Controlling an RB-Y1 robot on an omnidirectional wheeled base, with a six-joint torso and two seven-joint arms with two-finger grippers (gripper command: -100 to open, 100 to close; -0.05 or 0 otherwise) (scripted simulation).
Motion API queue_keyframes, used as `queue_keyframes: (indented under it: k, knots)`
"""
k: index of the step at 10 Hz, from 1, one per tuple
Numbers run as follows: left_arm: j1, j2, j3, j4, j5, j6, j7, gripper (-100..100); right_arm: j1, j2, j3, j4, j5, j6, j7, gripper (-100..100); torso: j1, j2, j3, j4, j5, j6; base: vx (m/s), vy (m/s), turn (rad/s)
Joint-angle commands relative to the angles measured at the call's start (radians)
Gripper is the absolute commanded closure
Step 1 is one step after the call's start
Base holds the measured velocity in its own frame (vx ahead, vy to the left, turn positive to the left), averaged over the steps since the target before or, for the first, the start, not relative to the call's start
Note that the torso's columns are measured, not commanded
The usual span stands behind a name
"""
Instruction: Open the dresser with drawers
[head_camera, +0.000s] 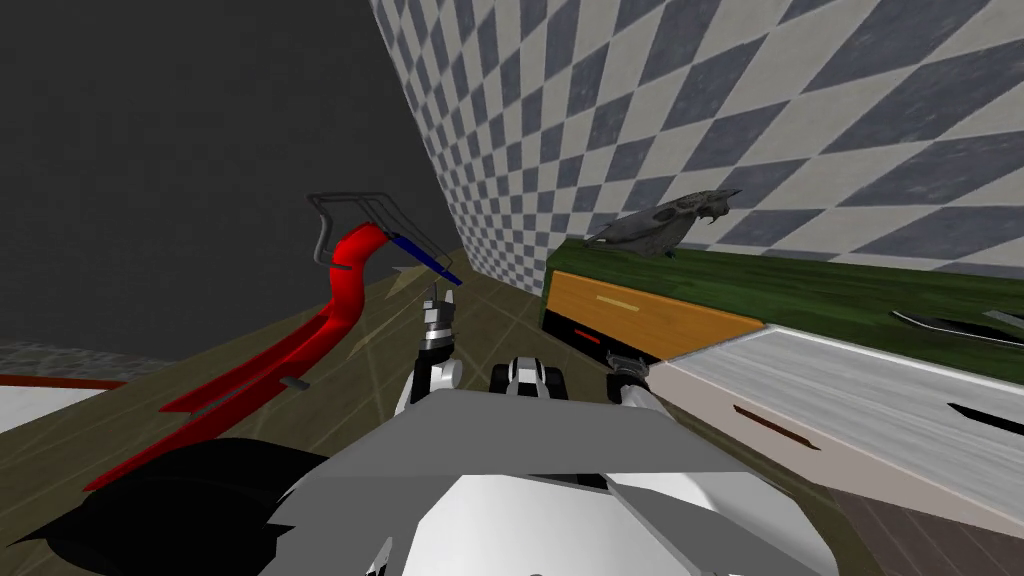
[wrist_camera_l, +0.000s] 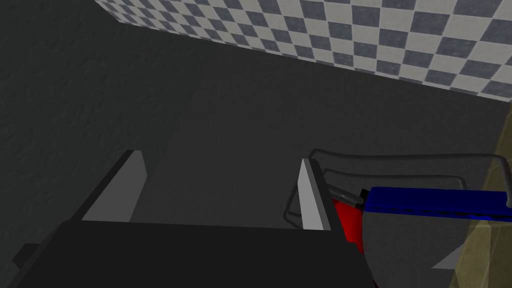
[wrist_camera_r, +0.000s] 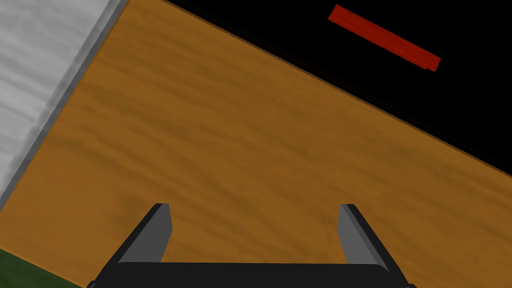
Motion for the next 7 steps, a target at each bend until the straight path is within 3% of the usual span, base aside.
queue_keyframes:
  k: [1, 2, 3, 4, 5, 6, 7]
  knots:
    - [0.0, 0.0, 0.0, 0.0, 0.0, 0.0, 0.0, 0, -0.018, -0.022, 0.001, 0.062, 0.069, 0.068, 0.022, -100, 0.0, 0.0, 0.0, 0.0, 0.0, 0.001, 0.025, 0.036, 0.262]
    - [0.0, 0.0, 0.0, 0.0, 0.0, 0.0, 0.0, 0, -0.018, -0.022, 0.001, 0.062, 0.08, 0.068, 0.022, -100, 0.001, -0.001, -0.001, 0.0, 0.0, 0.0, 0.025, 0.024, 0.136]
    - [0.0, 0.0, 0.0, 0.0, 0.0, 0.0, 0.0, 0, -0.027, -0.038, 0.003, 0.1, 0.121, 0.108, 0.038, -100, 0.0, 0.0, 0.0, 0.0, 0.0, 0.001, 0.026, 0.029, 0.257]
    - [0.0, 0.0, 0.0, 0.0, 0.0, 0.0, 0.0, 0, -0.027, -0.038, 0.003, 0.1, 0.126, 0.111, 0.038, -100, 0.0, 0.0, 0.0, 0.0, 0.0, 0.0, 0.02, 0.023, 0.129]
    - [0.0, 0.0, 0.0, 0.0, 0.0, 0.0, 0.0, 0, -0.037, -0.054, 0.004, 0.129, 0.163, 0.151, 0.053, -100, 0.0, 0.0, 0.0, 0.0, 0.0, 0.001, 0.018, 0.025, 0.246]
    - [0.0, 0.0, 0.0, 0.0, 0.0, 0.0, 0.0, 0, -0.037, -0.054, 0.004, 0.136, 0.17, 0.151, 0.053, -100, 0.0, 0.0, 0.0, 0.0, 0.0, 0.0, 0.017, 0.019, 0.146]
    - [0.0, 0.0, 0.0, 0.0, 0.0, 0.0, 0.0, 0, -0.046, -0.07, 0.005, 0.17, 0.212, 0.19, 0.068, -100, 0.0, 0.0, 0.0, 0.0, 0.0, 0.001, 0.02, 0.03, 0.244]
